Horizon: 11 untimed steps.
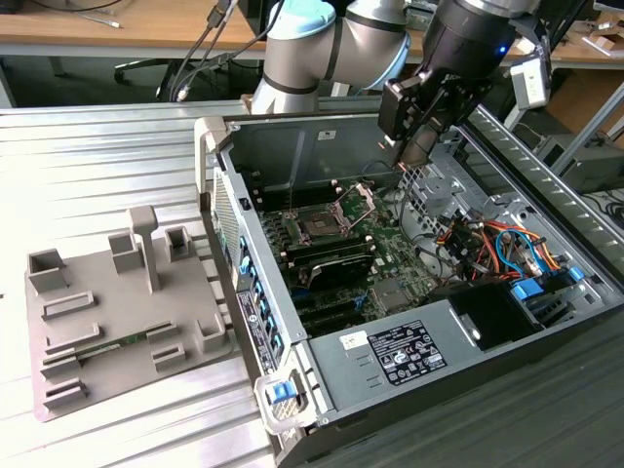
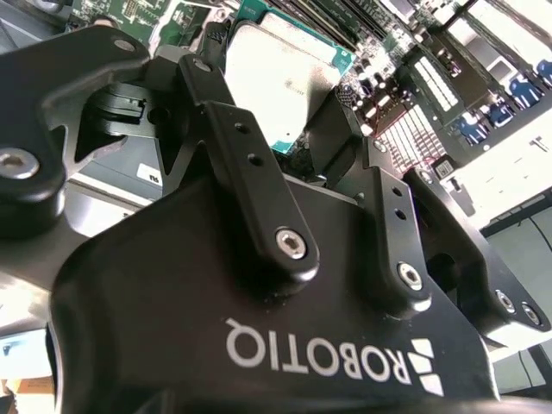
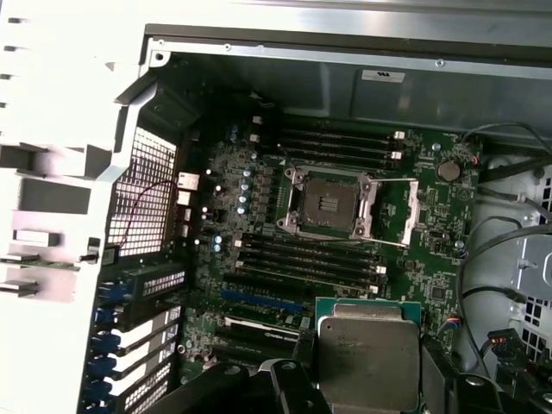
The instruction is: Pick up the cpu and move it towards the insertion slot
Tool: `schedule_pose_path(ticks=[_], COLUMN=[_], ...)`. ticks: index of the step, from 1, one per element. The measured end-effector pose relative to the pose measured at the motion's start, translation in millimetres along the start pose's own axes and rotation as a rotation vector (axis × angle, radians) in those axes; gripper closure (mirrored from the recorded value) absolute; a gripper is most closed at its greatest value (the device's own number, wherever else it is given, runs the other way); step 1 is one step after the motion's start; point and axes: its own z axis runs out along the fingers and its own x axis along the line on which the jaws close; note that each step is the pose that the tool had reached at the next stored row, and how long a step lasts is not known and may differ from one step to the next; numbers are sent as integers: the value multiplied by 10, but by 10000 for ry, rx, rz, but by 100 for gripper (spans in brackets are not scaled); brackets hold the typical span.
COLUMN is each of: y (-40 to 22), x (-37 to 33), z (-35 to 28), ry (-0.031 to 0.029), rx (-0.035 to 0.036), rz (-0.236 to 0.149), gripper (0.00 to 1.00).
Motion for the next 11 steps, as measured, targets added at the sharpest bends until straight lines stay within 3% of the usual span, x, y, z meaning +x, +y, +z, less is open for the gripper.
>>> schedule_pose_path(ticks=[11], y=[-3], x=[-19], z=[10], ry=[0], rx=[0], rz=[0], gripper=[45])
